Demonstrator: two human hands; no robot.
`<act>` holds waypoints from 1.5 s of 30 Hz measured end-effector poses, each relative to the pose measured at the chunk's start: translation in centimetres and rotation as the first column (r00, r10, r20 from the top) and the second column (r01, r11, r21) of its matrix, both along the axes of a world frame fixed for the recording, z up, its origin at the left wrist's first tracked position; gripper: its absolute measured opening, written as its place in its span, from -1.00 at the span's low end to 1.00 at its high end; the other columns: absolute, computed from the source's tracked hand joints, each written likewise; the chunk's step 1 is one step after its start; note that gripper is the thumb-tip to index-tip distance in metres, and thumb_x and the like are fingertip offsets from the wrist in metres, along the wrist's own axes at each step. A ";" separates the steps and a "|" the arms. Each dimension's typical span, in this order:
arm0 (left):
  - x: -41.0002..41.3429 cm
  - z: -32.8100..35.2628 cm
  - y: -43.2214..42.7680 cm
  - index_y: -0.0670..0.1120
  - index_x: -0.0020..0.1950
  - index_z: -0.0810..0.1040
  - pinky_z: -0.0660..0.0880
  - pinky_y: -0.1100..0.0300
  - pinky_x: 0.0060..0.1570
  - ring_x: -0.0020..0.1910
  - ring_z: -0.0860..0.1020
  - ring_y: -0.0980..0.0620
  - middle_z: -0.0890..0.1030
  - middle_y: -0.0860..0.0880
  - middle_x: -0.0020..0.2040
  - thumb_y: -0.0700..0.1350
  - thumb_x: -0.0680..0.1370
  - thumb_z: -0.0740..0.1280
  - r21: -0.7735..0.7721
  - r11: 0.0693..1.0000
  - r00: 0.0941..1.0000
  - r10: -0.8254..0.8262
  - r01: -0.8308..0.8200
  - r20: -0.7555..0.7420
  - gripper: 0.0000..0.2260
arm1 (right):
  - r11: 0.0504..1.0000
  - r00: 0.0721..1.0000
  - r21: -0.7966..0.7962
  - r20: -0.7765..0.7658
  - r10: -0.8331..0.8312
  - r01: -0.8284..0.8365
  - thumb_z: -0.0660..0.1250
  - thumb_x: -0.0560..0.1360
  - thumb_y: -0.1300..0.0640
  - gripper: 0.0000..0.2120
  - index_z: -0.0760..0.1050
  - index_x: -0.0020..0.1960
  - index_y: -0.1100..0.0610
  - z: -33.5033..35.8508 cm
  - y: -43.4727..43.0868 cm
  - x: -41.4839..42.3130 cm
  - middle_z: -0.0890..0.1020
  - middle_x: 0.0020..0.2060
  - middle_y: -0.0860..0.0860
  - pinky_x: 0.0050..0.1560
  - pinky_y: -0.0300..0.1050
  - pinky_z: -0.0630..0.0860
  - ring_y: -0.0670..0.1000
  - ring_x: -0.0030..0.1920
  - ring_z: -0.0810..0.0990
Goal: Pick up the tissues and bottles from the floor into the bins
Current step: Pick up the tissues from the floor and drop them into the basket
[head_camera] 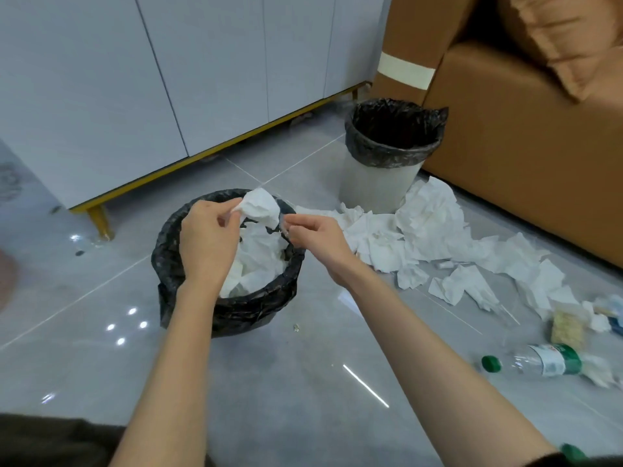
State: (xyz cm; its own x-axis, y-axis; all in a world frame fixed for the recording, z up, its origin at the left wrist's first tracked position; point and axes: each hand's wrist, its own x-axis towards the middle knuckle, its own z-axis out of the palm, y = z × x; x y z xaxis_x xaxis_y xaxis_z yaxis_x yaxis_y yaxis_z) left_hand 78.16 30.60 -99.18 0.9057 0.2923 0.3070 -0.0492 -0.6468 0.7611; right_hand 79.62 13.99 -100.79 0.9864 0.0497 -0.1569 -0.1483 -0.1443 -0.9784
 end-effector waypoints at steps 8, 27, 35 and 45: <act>-0.1 -2.9 2.5 -0.01 0.32 0.52 0.22 -0.10 0.33 0.41 0.11 -0.20 0.18 -0.13 0.50 0.00 0.59 0.23 0.390 0.916 0.884 0.102 0.097 -0.457 -0.69 | 0.807 0.933 -0.520 0.050 0.355 -0.279 0.06 0.50 0.39 -0.65 0.38 0.22 0.17 -0.8 3.1 -0.2 0.57 0.15 0.07 -0.09 -0.20 0.42 0.03 0.09 0.51; 1.8 -6.1 -2.3 0.05 0.36 0.47 0.29 0.10 0.26 0.38 0.35 -0.13 0.44 -0.16 0.37 0.02 0.65 0.09 0.222 0.774 0.666 -0.316 0.593 -0.676 -0.67 | 0.943 0.996 -0.322 0.019 -0.084 0.086 0.13 0.56 0.25 -0.61 0.44 0.35 0.08 -4.1 -1.7 -1.6 0.57 0.09 0.01 -0.32 -0.51 0.36 -0.21 -0.20 0.47; 3.5 -7.8 -2.1 -0.04 0.32 0.51 0.34 0.10 0.21 0.23 0.46 -0.13 0.55 -0.14 0.24 -0.01 0.65 0.11 0.096 0.756 0.502 -0.327 0.647 -0.801 -0.68 | 0.984 1.000 -0.178 0.005 -0.027 0.028 0.28 0.55 0.10 -0.61 0.38 0.37 -0.04 -5.2 -1.1 -2.2 0.52 0.21 -0.16 -0.02 -0.27 0.52 -0.12 -0.12 0.64; 3.3 -8.1 -2.1 0.00 0.52 0.18 0.08 0.09 0.40 0.48 0.14 -0.16 0.10 -0.10 0.53 -0.07 0.69 -0.03 0.071 0.711 0.342 -0.246 0.699 -0.907 -0.62 | 0.982 0.978 0.119 -0.167 -0.125 0.146 0.42 0.46 0.17 -0.54 0.39 0.31 -0.05 -6.2 -0.5 -1.8 0.53 0.09 0.08 -0.05 -0.07 0.64 0.03 -0.01 0.65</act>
